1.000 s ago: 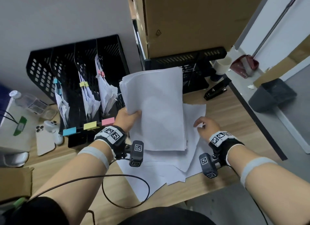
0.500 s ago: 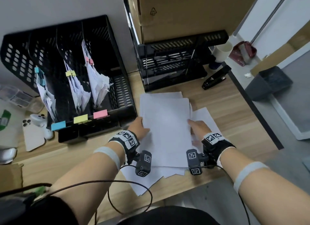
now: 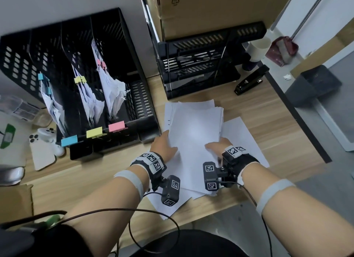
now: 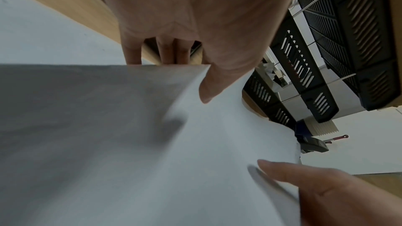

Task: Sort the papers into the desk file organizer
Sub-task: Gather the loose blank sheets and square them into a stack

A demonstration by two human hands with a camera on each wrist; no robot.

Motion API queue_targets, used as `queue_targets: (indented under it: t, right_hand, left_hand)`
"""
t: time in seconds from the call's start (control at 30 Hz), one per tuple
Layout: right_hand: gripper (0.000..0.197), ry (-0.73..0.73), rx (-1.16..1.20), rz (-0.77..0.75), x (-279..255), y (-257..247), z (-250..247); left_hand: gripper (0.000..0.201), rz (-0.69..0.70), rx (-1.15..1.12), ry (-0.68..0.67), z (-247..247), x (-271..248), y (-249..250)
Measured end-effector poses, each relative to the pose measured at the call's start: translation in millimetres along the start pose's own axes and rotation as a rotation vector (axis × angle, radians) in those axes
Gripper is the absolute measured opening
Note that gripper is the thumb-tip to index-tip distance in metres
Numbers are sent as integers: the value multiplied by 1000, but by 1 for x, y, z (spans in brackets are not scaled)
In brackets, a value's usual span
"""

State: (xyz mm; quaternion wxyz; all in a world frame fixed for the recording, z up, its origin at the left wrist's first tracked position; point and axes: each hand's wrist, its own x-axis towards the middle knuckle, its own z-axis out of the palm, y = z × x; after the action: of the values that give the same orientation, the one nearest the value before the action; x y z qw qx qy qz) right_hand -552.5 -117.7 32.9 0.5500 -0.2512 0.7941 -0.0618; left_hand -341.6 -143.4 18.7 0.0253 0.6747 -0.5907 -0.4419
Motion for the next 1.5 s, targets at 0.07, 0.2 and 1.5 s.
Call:
queue_targets:
  t: [0.07,0.2,1.5]
  right_hand:
    - [50,6,11,-44,6,-1,3]
    - [28,29,-74,-88,-8,-1,3]
    - [11,459,396,-613,-124,14,-70]
  left_hand:
    - [64,6,-15,8,1,-2,-1]
    - [72,4,-81,-43,-4,-6,-3]
    - [30,406,-683,-28,-51,-26,84]
